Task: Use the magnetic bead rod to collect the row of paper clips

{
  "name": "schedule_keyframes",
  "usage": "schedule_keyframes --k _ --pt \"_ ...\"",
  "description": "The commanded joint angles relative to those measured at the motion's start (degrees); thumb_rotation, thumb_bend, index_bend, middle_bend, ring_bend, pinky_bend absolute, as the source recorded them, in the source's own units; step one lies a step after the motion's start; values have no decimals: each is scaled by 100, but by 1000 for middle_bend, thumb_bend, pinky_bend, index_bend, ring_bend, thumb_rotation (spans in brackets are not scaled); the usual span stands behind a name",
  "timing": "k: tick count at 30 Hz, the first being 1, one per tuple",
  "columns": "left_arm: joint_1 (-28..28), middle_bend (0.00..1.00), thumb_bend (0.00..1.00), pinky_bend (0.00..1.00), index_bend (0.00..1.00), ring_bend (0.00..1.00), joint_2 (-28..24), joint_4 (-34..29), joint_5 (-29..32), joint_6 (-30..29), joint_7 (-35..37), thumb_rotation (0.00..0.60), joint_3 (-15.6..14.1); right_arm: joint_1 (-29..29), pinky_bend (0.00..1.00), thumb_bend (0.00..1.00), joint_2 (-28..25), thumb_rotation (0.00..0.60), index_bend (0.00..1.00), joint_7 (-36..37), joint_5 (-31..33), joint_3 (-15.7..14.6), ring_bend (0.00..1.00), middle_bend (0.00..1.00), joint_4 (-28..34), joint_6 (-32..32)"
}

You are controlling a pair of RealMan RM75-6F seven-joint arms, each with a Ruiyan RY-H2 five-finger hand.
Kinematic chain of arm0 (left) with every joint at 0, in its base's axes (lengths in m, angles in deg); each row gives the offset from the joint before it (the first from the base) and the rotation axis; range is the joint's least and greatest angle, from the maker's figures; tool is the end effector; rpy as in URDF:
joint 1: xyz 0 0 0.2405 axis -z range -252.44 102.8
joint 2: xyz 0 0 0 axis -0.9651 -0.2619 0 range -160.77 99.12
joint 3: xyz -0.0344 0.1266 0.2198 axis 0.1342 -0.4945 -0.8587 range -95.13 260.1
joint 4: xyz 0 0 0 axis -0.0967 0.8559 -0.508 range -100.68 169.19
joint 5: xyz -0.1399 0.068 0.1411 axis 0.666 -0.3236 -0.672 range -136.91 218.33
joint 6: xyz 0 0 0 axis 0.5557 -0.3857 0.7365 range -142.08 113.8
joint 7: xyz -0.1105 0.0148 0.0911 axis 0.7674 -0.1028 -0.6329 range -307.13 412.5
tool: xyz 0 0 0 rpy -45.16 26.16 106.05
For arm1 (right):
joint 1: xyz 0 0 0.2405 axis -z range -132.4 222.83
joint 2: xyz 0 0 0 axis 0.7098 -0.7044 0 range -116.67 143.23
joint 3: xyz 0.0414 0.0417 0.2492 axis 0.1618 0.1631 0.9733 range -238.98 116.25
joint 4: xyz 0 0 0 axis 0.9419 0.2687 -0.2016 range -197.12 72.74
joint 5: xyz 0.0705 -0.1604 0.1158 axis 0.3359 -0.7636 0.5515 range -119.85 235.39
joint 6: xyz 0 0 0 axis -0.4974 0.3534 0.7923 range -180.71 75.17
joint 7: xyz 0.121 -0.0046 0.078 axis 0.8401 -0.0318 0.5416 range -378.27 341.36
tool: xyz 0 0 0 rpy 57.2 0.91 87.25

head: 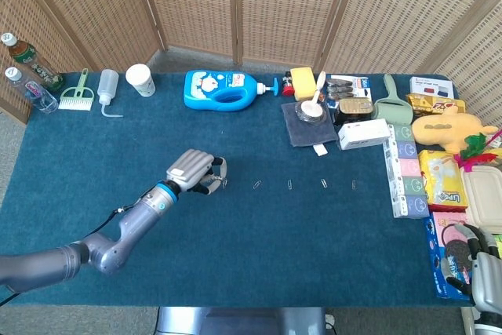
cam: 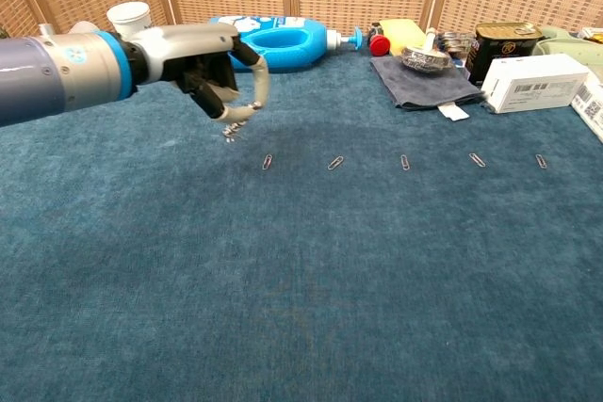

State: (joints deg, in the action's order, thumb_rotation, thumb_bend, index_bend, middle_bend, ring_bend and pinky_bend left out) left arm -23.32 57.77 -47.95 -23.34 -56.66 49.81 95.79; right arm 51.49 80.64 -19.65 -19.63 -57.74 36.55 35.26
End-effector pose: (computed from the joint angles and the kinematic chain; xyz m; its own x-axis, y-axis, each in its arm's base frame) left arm -0.0945 0.3692 -0.0301 0.2926 0.4400 0.8490 0.8958 -0.4367 -0.0825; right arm -0.3298 -0.1186 0.1464 0.2539 -0.0033 0.9672 -0.9189 0.3112 0.2423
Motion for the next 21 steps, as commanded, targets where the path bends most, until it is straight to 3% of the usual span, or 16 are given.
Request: schedule_keyframes --k 1,21 --pt "95 1000 469 1000 590 1000 132 89 88 69 -47 600 11 6 427 394 -16 600 205 13 -28 -3 94 198 3 19" --pt "484 1000 468 1000 591 1000 751 834 444 366 -249 600 -35 120 431 394 -9 600 207 151 -14 -25 96 201 -72 123"
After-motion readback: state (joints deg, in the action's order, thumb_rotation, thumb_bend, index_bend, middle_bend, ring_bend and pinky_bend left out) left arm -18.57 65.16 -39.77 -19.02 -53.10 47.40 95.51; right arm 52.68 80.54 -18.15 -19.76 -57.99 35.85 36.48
